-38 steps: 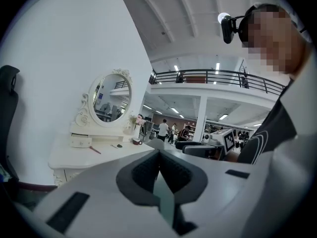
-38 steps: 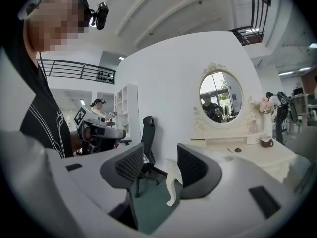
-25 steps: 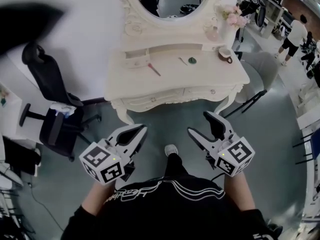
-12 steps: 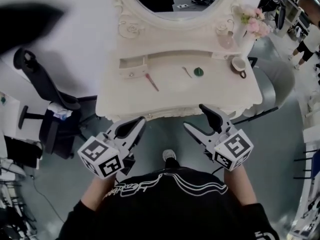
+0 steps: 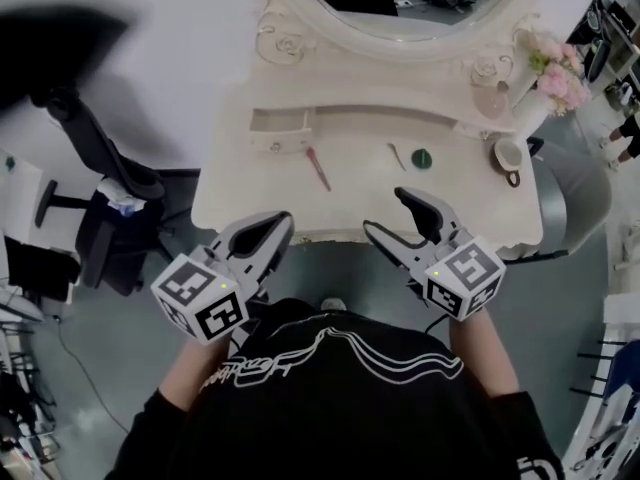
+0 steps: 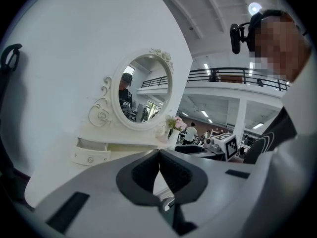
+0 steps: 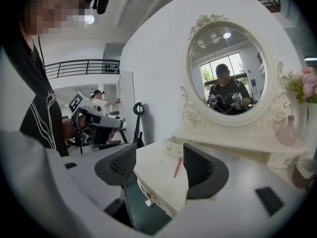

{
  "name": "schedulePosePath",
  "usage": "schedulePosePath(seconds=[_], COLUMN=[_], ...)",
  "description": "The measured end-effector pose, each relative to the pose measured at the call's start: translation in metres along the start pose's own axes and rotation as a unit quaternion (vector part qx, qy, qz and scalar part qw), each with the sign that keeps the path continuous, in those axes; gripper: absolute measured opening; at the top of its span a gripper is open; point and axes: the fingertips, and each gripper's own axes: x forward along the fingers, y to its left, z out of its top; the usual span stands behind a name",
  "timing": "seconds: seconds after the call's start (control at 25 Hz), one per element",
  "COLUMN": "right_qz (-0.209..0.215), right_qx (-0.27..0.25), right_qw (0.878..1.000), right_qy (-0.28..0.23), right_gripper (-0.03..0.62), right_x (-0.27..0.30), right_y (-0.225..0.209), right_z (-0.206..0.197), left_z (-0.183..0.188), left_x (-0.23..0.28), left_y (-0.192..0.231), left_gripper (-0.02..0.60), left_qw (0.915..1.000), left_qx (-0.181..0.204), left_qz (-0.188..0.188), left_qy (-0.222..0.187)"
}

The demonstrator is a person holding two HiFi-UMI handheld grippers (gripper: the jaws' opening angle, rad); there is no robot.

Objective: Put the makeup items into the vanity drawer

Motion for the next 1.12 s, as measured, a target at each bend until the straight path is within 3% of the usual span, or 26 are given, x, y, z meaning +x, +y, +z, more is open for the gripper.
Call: schedulePosePath(seconds=[0.32,0.56,1.12], right_qz=[0.01,0.001,-0.021], right_qx=[0.01,0.033,0.075], right_qw=[0.999,0.996,0.982], right_qy=[0.04,0.084,0.173], right_gripper=[0.313,0.311,0.296], right_x=[0.067,0.112,0.177], right_y=[-0.012,-0.032,-0.057], right_z=[-0.015,-0.039,-0.105], left_z=[0.002,0.001,-0.054], left_x=[-0.002,0.016,0.049], left_y=[0.054,0.094,0.195], left_gripper=[0.023,0.023,0.023], left_qw=[0.9991,0.9987,0.9917], left_qx=[-0.02,-0.032,-0.068], left_qz=[0.036,0.034,0.046], left_qy=[0.004,0.021,0.098])
